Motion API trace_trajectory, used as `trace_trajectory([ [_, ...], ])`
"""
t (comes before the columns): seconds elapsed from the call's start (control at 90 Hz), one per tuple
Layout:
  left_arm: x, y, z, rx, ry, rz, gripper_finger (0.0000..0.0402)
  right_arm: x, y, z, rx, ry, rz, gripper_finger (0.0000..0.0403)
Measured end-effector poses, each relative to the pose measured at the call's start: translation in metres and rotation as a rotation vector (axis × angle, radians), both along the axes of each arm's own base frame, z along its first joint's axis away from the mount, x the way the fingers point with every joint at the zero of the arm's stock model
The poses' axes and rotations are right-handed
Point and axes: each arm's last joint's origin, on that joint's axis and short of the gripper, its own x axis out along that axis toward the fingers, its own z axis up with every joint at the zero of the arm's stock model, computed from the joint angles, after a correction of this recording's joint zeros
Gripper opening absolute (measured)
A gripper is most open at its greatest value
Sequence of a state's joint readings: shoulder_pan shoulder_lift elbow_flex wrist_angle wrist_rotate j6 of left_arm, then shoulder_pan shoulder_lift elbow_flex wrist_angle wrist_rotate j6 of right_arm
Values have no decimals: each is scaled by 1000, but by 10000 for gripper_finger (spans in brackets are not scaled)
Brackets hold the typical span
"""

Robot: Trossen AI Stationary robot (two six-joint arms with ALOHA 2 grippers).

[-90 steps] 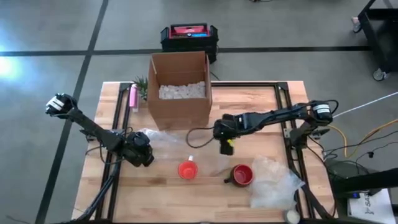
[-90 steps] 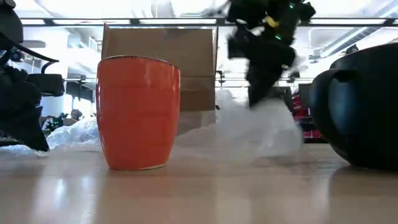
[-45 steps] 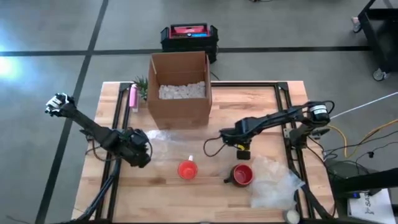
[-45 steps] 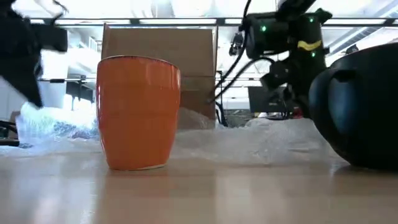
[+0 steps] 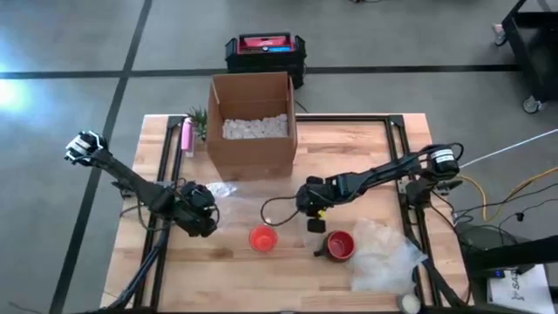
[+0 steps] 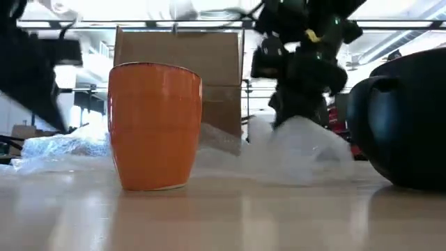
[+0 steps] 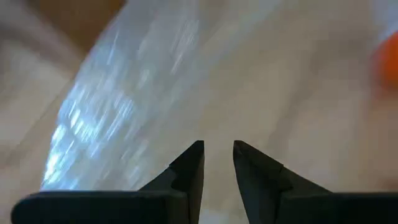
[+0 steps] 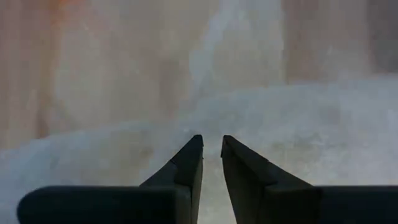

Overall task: Wrap mug
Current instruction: Prepare the left transparent bubble wrap, then wrap the black mug with transparent bubble wrap

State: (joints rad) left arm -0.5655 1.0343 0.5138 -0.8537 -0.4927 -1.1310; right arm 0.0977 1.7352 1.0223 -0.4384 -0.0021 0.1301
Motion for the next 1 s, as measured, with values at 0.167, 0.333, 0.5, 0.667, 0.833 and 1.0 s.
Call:
trace_trajectory([
  [0.167,-15,11,0,104,79,138,74,-27,4,-5,-17,260,-2,29],
  [0.333,-4,6,31,132,-5,114,74,-33,2,34,-145,335,-8,15],
  [0.5,7,1,62,175,-90,36,74,-23,-3,80,-296,136,-1,8],
  [0.667,11,-3,78,132,-107,-6,74,-26,-8,125,-193,28,-67,30],
  [0.833,13,-6,81,87,-89,-50,74,-47,17,164,185,-56,-97,101],
  [1.0,13,-8,70,23,-64,-68,74,-73,70,168,308,-4,-108,181],
])
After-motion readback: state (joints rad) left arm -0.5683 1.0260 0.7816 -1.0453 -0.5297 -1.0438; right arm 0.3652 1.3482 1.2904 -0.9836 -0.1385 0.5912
